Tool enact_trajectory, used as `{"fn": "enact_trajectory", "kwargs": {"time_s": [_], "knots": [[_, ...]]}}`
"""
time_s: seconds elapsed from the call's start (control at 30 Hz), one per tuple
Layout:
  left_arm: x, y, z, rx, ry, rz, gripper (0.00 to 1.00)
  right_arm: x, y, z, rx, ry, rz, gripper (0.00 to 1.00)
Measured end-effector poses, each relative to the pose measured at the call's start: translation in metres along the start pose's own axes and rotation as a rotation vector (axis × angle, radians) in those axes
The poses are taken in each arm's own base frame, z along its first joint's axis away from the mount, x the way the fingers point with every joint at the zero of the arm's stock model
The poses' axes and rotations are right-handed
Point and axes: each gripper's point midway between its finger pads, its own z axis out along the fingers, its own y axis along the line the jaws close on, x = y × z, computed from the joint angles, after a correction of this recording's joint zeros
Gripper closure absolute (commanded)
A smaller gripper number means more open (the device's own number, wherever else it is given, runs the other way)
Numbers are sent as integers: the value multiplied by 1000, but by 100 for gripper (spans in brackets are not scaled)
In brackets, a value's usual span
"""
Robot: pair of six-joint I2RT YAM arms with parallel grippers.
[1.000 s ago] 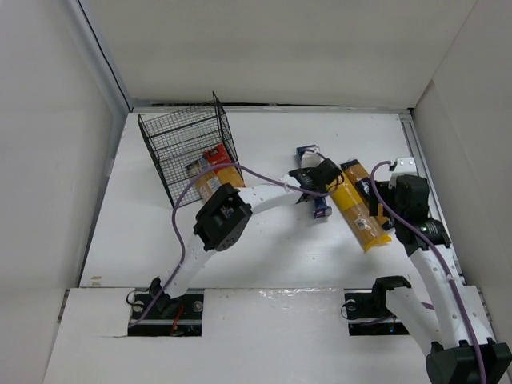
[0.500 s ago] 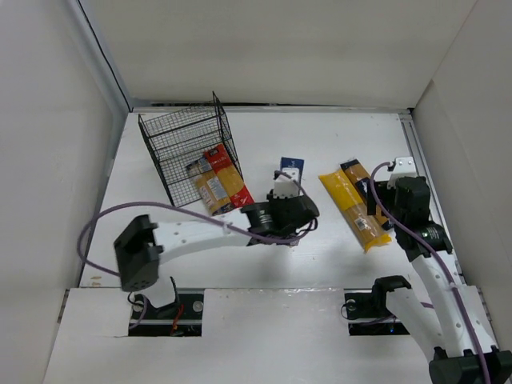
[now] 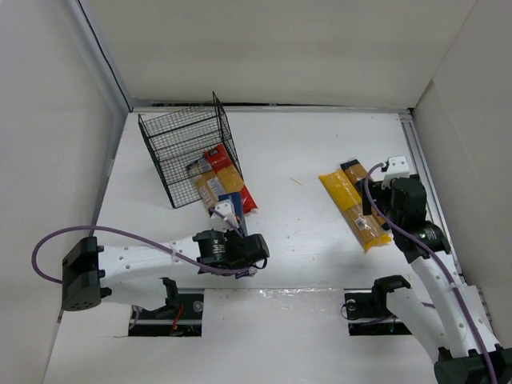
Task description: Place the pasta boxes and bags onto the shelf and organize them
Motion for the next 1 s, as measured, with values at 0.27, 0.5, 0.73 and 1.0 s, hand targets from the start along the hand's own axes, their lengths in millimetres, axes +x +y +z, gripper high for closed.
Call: {"fn": "enact_trajectory", "kwargs": {"time_s": [0.27, 0.5, 0.73, 1.0], "knots": [[7, 63, -5, -247, 6, -101, 100, 9, 6, 4, -20, 8, -8, 0], [-4, 90, 2, -274, -39, -228, 100, 9, 9, 5, -32, 8, -11, 0], [-23, 100, 21, -254, -83, -233, 100, 7, 15, 8, -60, 3, -10, 0], [-59, 98, 53, -279, -160, -170, 100, 7, 17, 10, -72, 4, -15, 0]]}}
